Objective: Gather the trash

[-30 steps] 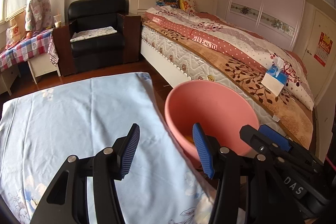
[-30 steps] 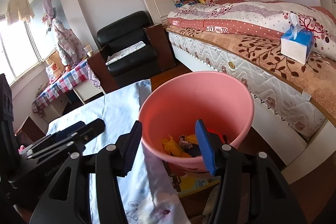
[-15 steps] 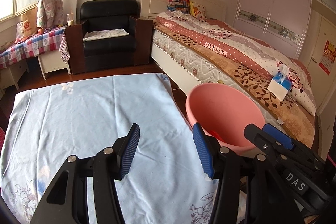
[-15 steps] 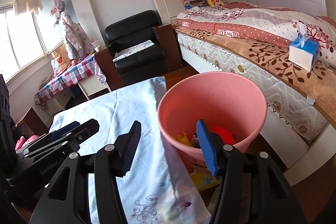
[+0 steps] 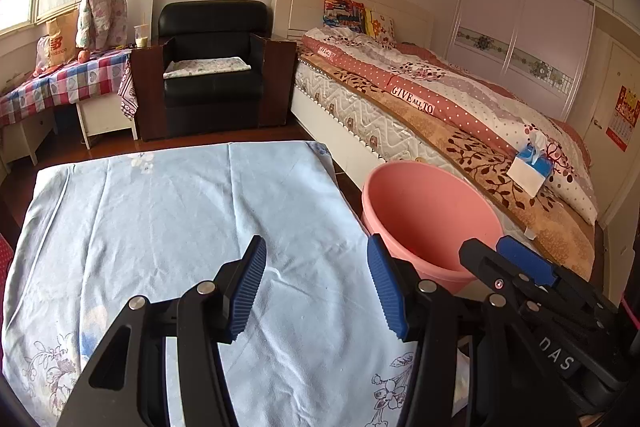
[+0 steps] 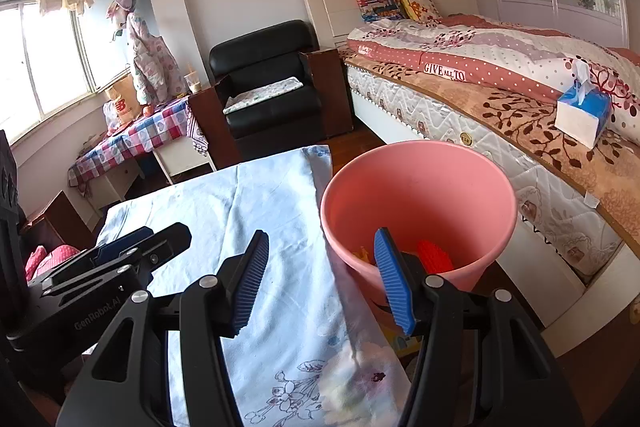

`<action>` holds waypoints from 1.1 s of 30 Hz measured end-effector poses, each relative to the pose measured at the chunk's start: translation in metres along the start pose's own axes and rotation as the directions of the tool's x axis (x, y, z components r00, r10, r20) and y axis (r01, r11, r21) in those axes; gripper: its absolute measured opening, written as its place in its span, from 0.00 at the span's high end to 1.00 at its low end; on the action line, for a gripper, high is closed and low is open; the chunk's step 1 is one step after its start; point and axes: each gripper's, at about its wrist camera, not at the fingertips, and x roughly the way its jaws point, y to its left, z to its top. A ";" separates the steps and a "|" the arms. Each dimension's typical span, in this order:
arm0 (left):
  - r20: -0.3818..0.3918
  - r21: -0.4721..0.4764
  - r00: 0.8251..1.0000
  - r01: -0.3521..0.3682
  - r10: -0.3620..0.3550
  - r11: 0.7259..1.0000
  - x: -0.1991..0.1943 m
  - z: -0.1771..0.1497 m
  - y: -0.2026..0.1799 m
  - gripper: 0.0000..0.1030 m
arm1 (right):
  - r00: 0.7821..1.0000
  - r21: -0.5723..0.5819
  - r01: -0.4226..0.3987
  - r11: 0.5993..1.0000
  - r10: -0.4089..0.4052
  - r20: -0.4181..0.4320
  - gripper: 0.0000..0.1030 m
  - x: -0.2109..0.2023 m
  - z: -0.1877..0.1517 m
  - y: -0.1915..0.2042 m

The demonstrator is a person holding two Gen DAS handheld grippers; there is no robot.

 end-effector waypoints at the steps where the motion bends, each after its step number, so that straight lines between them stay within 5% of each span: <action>1: 0.000 0.000 1.000 0.001 -0.001 1.000 -0.001 0.000 0.000 0.50 | 1.000 -0.001 -0.001 1.000 0.001 0.000 0.46 -0.001 0.000 0.001; 33: -0.003 0.004 1.000 0.006 -0.006 1.000 -0.006 -0.003 -0.003 0.52 | 1.000 -0.006 0.006 1.000 -0.006 0.009 0.46 -0.008 -0.001 0.002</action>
